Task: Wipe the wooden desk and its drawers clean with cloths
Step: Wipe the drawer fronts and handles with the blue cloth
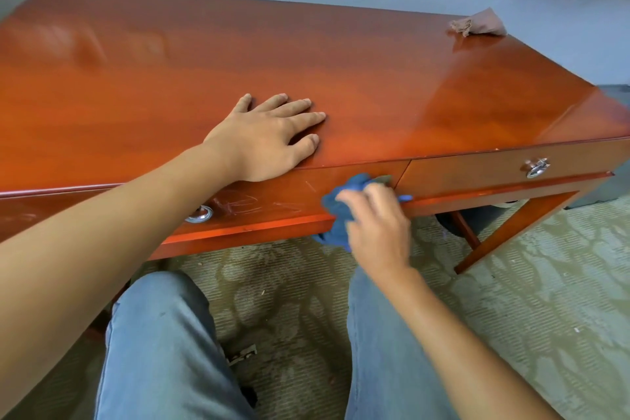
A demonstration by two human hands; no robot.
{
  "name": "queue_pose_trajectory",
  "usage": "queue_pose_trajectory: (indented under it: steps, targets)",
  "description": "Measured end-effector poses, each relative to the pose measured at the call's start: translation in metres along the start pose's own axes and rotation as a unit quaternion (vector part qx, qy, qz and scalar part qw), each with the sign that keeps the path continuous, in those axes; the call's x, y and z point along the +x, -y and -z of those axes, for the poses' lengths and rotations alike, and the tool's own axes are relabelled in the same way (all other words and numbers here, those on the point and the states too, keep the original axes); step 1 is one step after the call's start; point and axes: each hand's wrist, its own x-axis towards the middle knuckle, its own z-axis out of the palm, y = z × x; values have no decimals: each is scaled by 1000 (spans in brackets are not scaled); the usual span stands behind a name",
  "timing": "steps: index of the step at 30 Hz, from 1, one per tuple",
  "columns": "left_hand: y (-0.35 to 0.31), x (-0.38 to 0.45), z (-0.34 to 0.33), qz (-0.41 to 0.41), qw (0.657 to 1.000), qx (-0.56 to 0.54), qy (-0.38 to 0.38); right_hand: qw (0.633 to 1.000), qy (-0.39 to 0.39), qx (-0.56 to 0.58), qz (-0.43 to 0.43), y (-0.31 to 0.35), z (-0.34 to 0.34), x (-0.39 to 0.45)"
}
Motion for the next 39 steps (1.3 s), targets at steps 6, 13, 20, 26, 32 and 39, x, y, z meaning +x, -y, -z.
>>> queue_pose_trajectory:
  steps: [6,13,20,26,32,39]
  targets:
    - [0,0,1,-2,1000,2,-6,891,-221,95,-385,11,-9,33]
    - [-2,-3,3,6,1000,-4,-2,977,-21,-12,-211,32,-38,-15]
    - [-3,-2,5,3,1000,-3,2,874,-237,64,-420,-12,2,44]
    - [-3,-4,5,9,1000,-7,3,989,1,90,-120,63,-37,-17]
    - [-3,-4,6,11,1000,-16,3,971,-76,135,-180,48,-11,5]
    - [-1,-3,5,5,1000,-20,3,983,-71,147,-81,60,-38,-9]
